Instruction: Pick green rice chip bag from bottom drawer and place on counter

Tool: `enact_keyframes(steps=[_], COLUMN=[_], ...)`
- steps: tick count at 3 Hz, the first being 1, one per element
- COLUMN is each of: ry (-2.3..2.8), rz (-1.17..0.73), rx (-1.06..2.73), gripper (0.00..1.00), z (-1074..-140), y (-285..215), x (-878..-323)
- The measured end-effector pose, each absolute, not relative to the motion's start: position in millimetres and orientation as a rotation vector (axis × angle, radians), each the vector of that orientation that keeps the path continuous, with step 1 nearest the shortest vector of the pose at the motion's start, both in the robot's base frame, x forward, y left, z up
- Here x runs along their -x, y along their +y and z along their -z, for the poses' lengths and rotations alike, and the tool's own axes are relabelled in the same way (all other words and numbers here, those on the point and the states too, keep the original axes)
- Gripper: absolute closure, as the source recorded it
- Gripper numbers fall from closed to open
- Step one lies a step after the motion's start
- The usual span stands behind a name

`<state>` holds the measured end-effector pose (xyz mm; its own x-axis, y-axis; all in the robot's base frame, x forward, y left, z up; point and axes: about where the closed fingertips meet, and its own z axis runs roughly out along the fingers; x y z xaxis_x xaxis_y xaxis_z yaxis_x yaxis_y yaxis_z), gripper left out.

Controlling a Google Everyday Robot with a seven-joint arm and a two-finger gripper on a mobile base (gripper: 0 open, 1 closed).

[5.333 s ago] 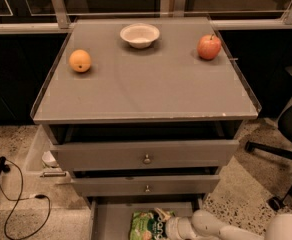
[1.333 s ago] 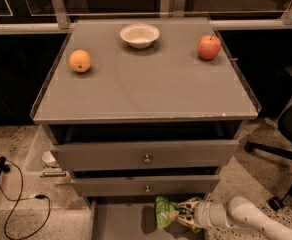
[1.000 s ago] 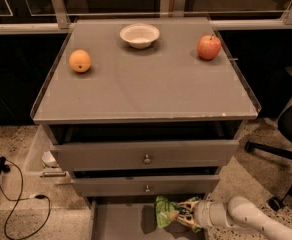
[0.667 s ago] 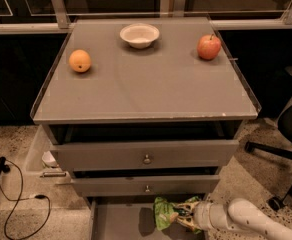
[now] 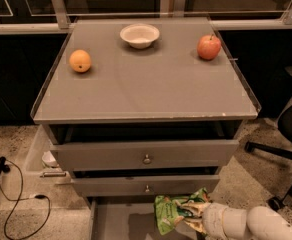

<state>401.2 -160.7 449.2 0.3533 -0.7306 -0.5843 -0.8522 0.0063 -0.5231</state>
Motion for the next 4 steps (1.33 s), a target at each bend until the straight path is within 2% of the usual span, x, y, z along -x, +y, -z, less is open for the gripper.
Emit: enact_keyframes(steps=[1, 2, 4], ry=[1.362, 1.379, 1.417], rz=[-0.122, -0.167, -0.239], rx=[1.752, 1.7, 1.625], gripper=[1.0, 1.0, 1.0], z=[-512, -571, -600], y=[-171, -189, -198], x=[-395, -396, -399])
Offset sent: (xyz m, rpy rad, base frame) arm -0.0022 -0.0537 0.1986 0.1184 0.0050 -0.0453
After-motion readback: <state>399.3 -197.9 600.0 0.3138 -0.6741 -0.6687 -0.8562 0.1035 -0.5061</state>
